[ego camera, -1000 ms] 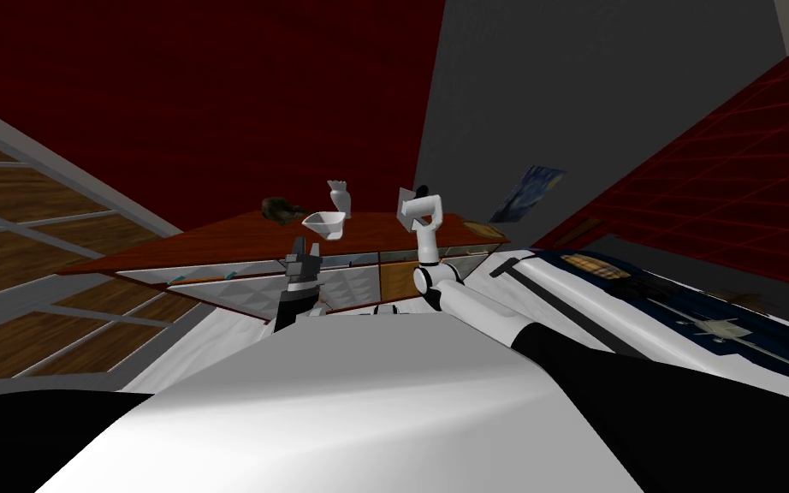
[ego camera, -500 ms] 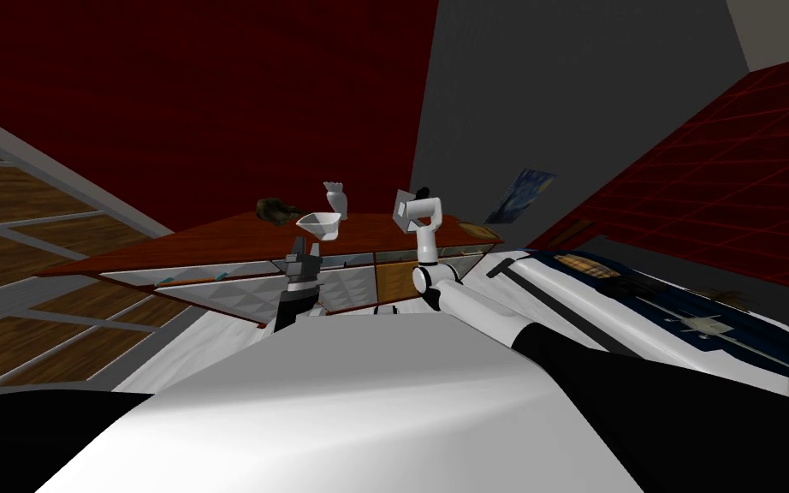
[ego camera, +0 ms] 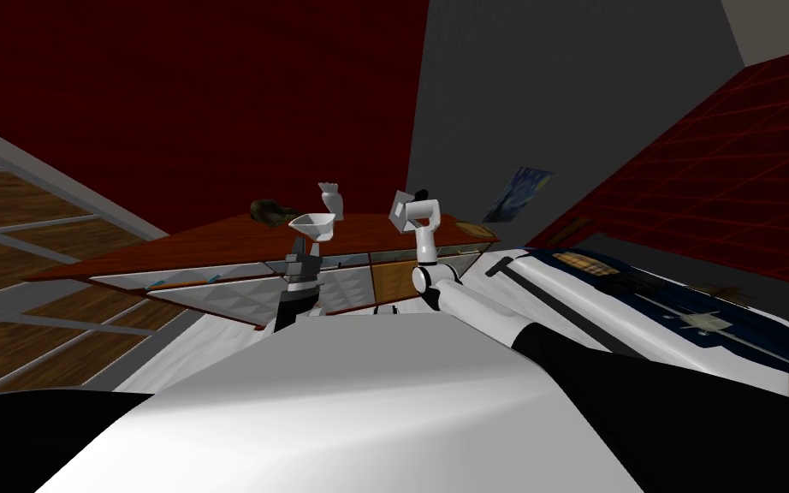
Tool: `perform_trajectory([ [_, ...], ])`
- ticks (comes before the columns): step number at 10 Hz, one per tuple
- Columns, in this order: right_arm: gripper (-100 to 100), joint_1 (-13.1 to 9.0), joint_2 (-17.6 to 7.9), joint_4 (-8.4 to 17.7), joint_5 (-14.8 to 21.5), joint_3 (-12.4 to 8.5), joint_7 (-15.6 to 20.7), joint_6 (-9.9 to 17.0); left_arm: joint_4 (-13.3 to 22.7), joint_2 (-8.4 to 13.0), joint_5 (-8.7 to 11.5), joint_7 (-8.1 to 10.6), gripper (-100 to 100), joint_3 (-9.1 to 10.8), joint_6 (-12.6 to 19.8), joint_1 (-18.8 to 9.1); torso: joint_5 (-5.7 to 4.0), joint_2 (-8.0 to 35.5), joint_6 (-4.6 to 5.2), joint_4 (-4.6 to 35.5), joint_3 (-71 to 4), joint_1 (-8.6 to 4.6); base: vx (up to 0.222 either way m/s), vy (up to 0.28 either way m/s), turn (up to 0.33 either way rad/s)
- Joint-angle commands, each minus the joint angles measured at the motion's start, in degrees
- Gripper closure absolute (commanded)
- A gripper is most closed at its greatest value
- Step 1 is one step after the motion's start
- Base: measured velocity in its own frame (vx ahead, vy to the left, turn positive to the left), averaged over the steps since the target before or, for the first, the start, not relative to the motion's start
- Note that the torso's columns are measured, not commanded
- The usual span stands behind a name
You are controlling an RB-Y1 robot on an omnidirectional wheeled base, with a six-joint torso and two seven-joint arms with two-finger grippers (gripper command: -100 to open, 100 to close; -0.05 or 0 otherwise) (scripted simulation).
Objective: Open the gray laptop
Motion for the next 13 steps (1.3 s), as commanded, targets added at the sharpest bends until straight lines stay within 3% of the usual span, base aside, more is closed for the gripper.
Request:
perform_trajectory([
  [1, 100, 2.51, 0.10, 2.30, -2.44, -0.83, -3.26, -1.21, 0.00, 0.00, 0.00, 0.00, 0, 0.00, 0.00, 0.00, -0.02, -0.09, 0.05, -0.05, -0.06, -0.07, -0.005, -0.057, -0.014],
  [7, 100, 4.94, 0.49, 7.02, -6.61, -2.28, -11.68, -4.61, 0.00, 0.00, 0.00, 0.00, 0, 0.00, 0.00, 0.00, 0.06, -0.13, -0.11, 0.20, -0.11, 0.00, -0.001, -0.057, -0.014],
  [9, 100, 4.90, 0.47, 5.90, -6.42, -2.11, -11.25, -4.24, 0.00, 0.00, 0.00, 0.00, 0, 0.00, 0.00, 0.00, 0.12, 0.05, -0.13, 0.34, 0.01, 0.15, 0.000, -0.033, -0.006],
  [10, -100, 4.84, -2.45, 6.12, -6.19, -1.68, -10.50, -4.16, 0.00, 0.00, 0.00, 0.00, 0, 0.00, 0.00, 0.00, 0.18, 0.27, -0.13, 0.54, 0.16, 0.26, -0.006, -0.018, 0.030],
  [13, -100, 4.64, -6.31, 6.37, -5.55, -0.58, -8.53, -3.83, 0.00, 0.00, 0.00, 0.00, 0, 0.00, 0.00, 0.00, 0.18, 0.78, -0.07, 0.82, 0.52, 0.18, 0.005, -0.026, 0.039],
])
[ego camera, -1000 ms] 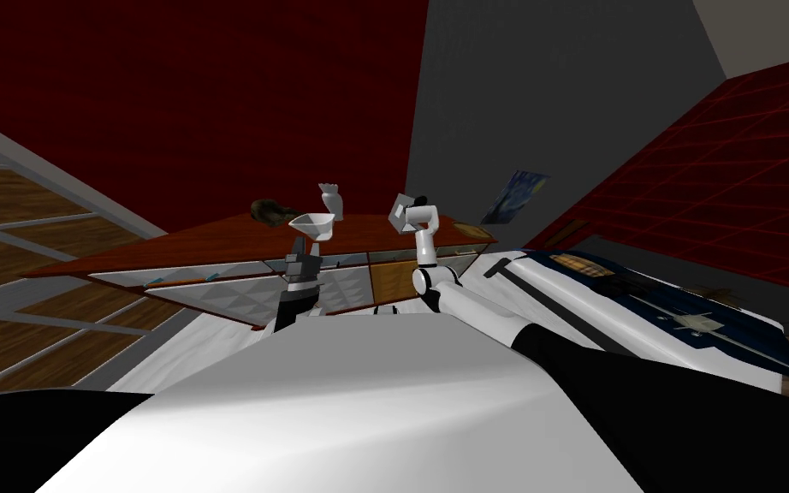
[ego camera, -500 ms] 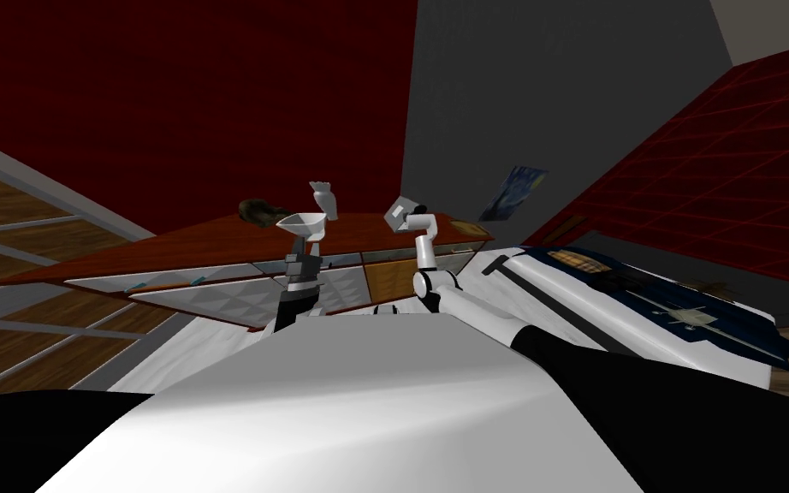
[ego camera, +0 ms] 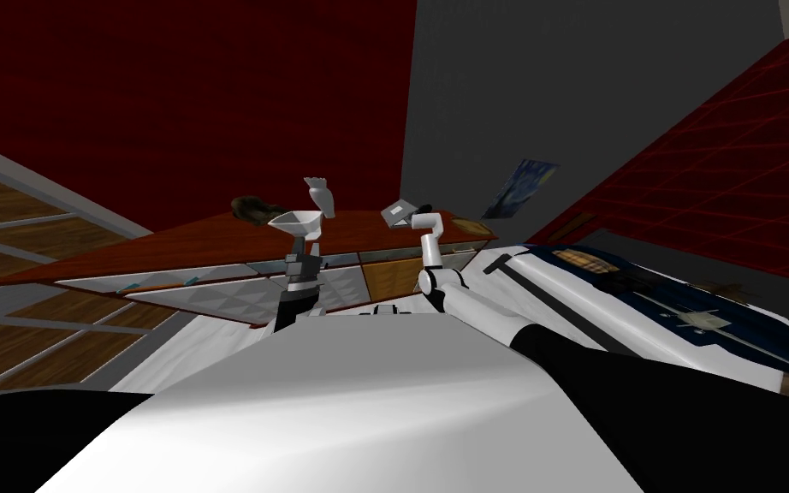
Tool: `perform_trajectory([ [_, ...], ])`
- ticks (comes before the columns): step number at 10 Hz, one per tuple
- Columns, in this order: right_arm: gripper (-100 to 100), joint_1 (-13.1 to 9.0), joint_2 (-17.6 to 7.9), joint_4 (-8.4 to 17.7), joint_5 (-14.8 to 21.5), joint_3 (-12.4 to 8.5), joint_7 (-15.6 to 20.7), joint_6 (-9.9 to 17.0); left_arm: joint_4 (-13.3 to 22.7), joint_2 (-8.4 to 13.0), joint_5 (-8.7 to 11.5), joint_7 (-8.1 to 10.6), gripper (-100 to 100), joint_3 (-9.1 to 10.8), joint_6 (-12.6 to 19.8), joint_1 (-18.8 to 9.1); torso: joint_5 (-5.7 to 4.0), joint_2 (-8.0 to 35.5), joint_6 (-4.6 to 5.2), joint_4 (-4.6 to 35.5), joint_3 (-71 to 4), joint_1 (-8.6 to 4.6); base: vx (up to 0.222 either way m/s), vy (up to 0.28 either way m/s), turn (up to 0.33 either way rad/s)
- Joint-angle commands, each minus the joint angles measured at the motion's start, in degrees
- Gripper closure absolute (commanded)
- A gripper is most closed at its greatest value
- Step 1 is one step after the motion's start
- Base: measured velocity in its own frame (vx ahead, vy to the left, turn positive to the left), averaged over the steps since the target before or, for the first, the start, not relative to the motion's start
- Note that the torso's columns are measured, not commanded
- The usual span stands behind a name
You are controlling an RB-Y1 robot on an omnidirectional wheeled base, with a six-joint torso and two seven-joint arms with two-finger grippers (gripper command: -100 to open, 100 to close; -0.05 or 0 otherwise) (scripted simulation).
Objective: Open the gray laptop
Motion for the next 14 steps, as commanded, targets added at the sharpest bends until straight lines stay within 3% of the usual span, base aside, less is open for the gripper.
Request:
perform_trajectory([
  [1, -100, -0.24, -3.69, 0.11, 0.87, 1.49, 2.61, 0.51, 0.00, 0.00, 0.00, 0.00, 0, 0.00, 0.00, 0.00, -0.01, -0.01, 0.03, -0.02, -0.01, -0.04, 0.003, -0.035, 0.073],
  [5, -100, -0.88, -7.07, 0.99, 3.02, 5.24, 8.97, 1.59, 0.00, 0.01, 0.00, 0.00, 0, 0.00, 0.00, 0.00, -0.05, -0.10, 0.05, -0.06, -0.07, -0.15, 0.002, -0.070, 0.096],
  [6, -100, -0.88, -7.07, 0.99, 3.02, 5.24, 9.31, 1.59, 0.00, 0.01, 0.00, 0.00, 0, 0.01, 0.00, 0.00, -0.05, -0.08, 0.06, -0.06, -0.06, -0.14, -0.001, -0.058, 0.023],
  [13, -100, -1.80, -8.12, 2.68, 6.62, 11.63, 20.12, 3.28, 0.00, 0.00, 0.00, 0.00, 0, 0.00, 0.00, 0.00, -0.03, -0.08, 0.04, -0.06, -0.06, -0.09, 0.002, -0.056, 0.089],
  [14, -100, -1.80, -8.12, 2.68, 6.62, 11.63, 20.44, 3.28, 0.00, 0.00, 0.00, 0.00, 0, 0.00, 0.00, 0.00, -0.05, -0.06, 0.06, -0.05, -0.05, -0.15, -0.006, -0.059, 0.019],
])
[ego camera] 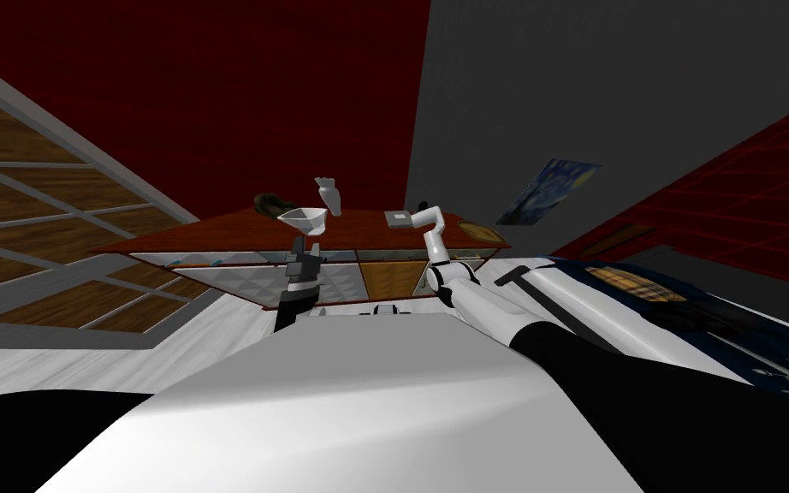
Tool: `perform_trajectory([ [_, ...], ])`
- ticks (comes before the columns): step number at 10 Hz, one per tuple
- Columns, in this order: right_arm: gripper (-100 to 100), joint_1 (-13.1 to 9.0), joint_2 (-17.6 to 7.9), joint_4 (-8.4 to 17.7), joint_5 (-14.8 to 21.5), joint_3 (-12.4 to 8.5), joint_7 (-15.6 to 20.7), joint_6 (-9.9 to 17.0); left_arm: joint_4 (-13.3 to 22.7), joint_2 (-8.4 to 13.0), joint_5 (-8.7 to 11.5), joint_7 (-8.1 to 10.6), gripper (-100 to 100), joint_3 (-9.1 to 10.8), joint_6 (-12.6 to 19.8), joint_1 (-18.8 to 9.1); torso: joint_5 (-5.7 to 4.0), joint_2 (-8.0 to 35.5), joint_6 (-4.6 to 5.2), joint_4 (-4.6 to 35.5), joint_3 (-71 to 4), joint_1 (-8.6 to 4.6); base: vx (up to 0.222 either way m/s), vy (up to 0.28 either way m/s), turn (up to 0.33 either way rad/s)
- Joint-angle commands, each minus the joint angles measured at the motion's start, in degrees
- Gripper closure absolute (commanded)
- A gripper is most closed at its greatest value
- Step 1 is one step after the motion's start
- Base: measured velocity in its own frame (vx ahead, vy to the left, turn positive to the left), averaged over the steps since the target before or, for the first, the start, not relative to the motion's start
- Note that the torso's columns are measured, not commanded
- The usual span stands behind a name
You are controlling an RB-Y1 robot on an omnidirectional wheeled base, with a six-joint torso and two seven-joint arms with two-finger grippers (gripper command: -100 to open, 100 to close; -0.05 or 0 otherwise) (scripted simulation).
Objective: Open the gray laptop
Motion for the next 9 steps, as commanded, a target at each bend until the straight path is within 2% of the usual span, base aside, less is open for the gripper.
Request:
perform_trajectory([
  [1, -100, -0.25, 0.10, 0.42, 0.90, 1.66, 3.29, 0.52, 0.00, 0.00, 0.00, 0.00, 0, 0.00, 0.00, 0.00, 0.01, 0.00, 0.03, 0.01, 0.00, 0.05, -0.005, -0.045, 0.052],
  [7, -100, -0.87, 1.92, 2.05, 3.88, 7.07, 12.45, 1.79, 0.00, 0.00, 0.00, 0.00, 0, 0.00, 0.00, 0.00, 0.01, 0.00, 0.00, 0.00, 0.00, 0.05, -0.004, -0.063, 0.087],
  [8, -100, -0.87, 1.92, 2.05, 3.88, 7.07, 12.45, 1.79, 0.00, 0.00, 0.00, 0.00, 0, 0.00, 0.00, 0.00, 0.02, 0.00, 0.00, 0.00, 0.00, 0.08, -0.003, -0.040, 0.044],
  [9, -100, -0.96, 2.18, 2.31, 4.36, 7.92, 13.90, 1.99, 0.00, 0.00, 0.00, 0.00, 0, 0.00, 0.00, 0.01, 0.03, -0.02, 0.01, 0.00, -0.01, 0.12, -0.004, -0.034, 0.043],
])
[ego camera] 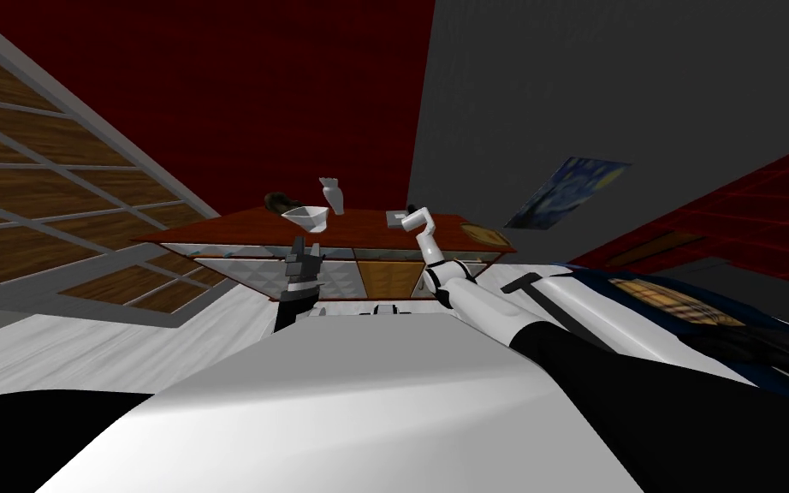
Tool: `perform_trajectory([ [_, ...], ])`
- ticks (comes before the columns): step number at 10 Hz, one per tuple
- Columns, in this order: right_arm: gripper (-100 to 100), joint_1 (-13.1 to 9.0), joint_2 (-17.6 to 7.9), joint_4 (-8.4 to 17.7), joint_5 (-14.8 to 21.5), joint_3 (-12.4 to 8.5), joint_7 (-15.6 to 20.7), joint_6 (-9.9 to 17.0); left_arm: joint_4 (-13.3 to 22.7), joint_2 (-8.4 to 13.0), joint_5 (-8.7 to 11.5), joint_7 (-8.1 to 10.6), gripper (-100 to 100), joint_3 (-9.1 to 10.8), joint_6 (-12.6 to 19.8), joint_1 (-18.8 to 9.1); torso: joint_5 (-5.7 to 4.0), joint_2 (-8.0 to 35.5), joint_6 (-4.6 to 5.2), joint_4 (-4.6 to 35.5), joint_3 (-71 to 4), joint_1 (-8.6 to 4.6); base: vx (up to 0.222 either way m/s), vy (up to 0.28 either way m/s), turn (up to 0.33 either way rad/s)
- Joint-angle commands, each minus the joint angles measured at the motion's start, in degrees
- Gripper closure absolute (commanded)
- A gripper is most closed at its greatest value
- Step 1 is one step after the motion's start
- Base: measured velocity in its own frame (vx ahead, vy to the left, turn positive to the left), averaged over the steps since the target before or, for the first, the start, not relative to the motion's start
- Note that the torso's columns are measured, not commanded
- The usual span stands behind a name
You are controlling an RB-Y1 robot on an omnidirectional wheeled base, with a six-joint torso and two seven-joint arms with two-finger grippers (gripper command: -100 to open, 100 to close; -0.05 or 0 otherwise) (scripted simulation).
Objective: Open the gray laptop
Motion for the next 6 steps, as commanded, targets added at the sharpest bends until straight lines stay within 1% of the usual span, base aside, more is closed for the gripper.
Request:
perform_trajectory([
  [1, -100, -0.12, 0.53, 0.44, 1.04, 1.88, 3.19, 0.46, 0.00, 0.00, 0.00, 0.00, 0, 0.00, 0.00, 0.00, 0.00, 0.00, -0.03, 0.00, 0.00, 0.00, 0.001, -0.051, 0.085],
  [6, -100, -0.66, 0.74, 1.87, 3.65, 6.62, 11.07, 1.57, 0.00, 0.00, 0.00, 0.00, 0, 0.00, 0.00, 0.00, -0.02, 0.00, -0.01, 0.00, 0.00, -0.08, -0.009, -0.066, 0.094],
])
